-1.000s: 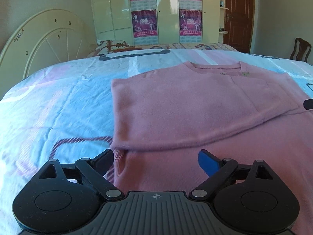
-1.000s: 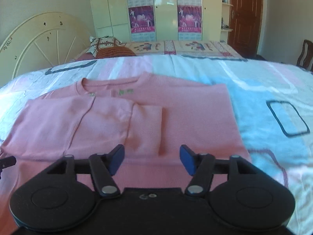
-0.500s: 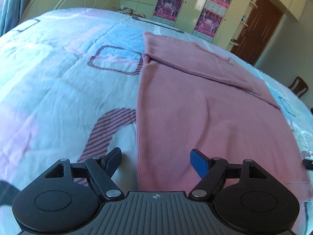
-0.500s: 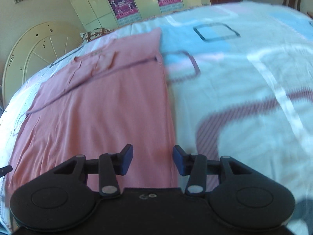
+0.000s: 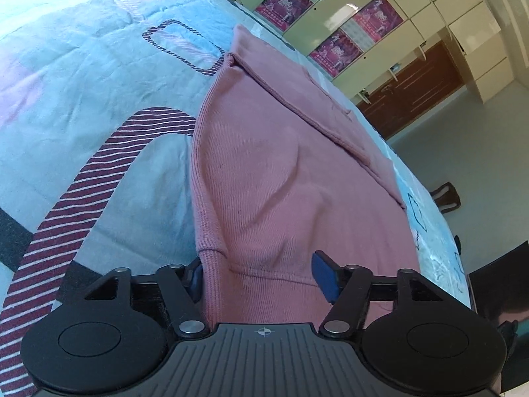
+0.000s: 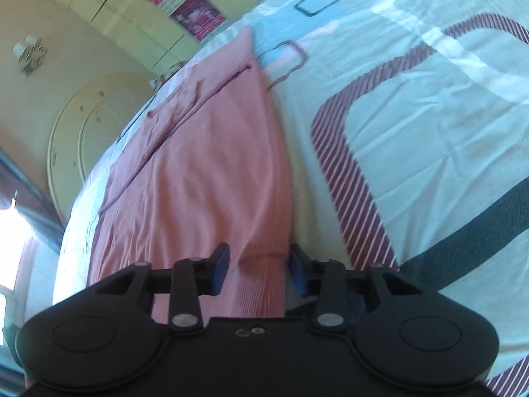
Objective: Fold small clothes
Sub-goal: 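Lift the hem with both tools and fold it over onto the collar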
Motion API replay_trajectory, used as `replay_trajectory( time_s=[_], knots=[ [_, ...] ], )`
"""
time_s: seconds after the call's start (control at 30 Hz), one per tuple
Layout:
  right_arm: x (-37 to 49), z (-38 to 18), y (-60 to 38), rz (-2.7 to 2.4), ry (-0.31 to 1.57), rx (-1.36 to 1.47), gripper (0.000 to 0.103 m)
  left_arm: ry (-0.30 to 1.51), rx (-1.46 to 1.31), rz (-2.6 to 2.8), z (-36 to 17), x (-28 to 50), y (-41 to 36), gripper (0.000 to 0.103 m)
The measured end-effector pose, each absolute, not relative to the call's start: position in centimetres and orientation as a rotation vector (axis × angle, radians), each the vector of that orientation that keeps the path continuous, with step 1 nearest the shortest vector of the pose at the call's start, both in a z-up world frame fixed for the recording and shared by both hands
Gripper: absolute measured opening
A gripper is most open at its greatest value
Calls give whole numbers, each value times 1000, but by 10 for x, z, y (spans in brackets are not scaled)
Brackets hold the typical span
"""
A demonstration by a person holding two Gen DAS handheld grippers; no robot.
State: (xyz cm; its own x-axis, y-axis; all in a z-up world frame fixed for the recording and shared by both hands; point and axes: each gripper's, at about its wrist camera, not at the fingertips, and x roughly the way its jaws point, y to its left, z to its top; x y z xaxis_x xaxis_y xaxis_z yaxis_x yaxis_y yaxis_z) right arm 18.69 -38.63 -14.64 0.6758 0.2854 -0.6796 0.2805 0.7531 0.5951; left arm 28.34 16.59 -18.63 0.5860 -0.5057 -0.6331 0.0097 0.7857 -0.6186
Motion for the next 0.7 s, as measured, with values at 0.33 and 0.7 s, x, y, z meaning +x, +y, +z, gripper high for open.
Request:
replay_trajectory(
  time_s=[0.33, 0.7],
  knots=[
    [201, -157, -379, 140, 887, 775, 32, 861, -616, -314, -195, 285, 166, 39],
    [178, -137, -396, 165, 756, 748, 14, 826, -518, -256, -187, 276, 177, 6]
  ],
)
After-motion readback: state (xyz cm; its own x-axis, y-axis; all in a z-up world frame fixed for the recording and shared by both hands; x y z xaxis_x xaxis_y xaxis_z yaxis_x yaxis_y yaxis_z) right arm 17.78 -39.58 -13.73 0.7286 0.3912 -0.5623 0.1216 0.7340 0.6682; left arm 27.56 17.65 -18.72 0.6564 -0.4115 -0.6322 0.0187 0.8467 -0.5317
